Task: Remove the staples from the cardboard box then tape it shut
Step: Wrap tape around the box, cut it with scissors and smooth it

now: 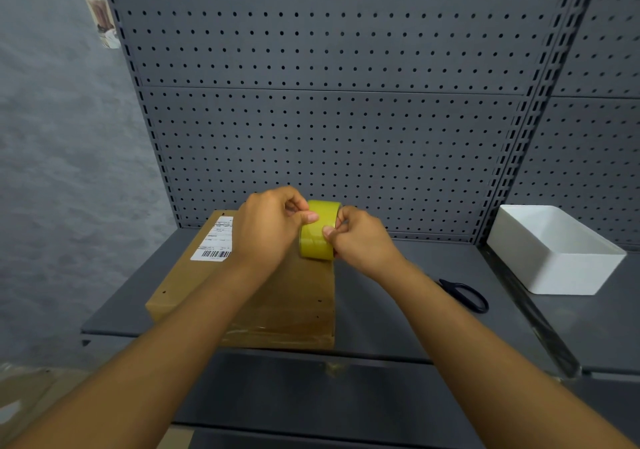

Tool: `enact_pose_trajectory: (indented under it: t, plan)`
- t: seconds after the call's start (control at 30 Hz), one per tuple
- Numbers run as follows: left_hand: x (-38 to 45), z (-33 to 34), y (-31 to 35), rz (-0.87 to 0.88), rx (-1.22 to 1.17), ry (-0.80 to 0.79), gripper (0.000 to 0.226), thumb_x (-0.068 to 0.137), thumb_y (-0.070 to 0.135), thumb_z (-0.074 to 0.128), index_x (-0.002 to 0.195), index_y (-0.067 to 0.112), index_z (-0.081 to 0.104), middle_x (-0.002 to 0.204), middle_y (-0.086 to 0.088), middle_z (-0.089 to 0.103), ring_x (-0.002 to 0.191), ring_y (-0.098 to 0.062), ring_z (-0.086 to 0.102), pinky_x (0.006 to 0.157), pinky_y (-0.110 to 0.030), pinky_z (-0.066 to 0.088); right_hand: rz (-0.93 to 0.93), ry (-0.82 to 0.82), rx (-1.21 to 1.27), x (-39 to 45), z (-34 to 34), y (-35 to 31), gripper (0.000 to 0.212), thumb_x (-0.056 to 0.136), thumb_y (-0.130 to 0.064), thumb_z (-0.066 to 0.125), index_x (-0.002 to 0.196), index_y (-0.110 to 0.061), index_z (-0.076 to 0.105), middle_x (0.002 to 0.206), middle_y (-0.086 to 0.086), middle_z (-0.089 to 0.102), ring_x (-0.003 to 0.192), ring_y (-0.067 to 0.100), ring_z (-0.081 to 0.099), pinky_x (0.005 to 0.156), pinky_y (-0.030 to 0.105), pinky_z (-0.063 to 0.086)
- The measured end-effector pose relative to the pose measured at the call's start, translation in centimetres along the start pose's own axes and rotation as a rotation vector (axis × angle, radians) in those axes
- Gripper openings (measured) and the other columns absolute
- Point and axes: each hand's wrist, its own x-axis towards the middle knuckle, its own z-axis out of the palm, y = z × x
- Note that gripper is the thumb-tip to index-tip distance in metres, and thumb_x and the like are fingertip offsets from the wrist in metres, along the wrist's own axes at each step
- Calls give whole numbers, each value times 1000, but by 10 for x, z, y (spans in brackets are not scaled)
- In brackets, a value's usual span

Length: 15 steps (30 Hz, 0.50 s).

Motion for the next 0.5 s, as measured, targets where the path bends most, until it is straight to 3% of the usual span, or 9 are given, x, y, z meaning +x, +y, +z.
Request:
enact_pose_trajectory:
  t: [0.17,0.33,0.43,0.5]
  plan:
    - [-4,2,4,13,37,20,16,74,35,78,73,23,68,68,6,66,69,-14,62,66,-42,54,14,2,-3,-1,0,-1,20,90,-25,60,79,-14,48,77,7,63,84,26,65,75,36,51]
    - [-2,0,-3,21,-13,-3,20,72,38,80,87,27,73,78,12,70,76,-5,65,73,-36,55,4,6,9,-2,0,-1,19,90,-25,60,80,-13,49,79,10,65,83,28,65,77,40,54]
    - [2,-5,-5,35,-7,-19,14,73,39,79,83,29,76,76,12,71,72,0,62,67,-29,53,-2,-6,9,-3,-1,-1,18,91,-24,60,82,-12,49,74,6,61,84,28,64,76,39,53]
    - [6,-9,-7,68,-19,-61,6,77,35,76,80,30,75,77,14,71,74,0,63,71,-32,55,-1,-14,8,-4,-1,-1,20,91,-23,60,80,-13,47,71,3,57,82,26,62,75,37,51]
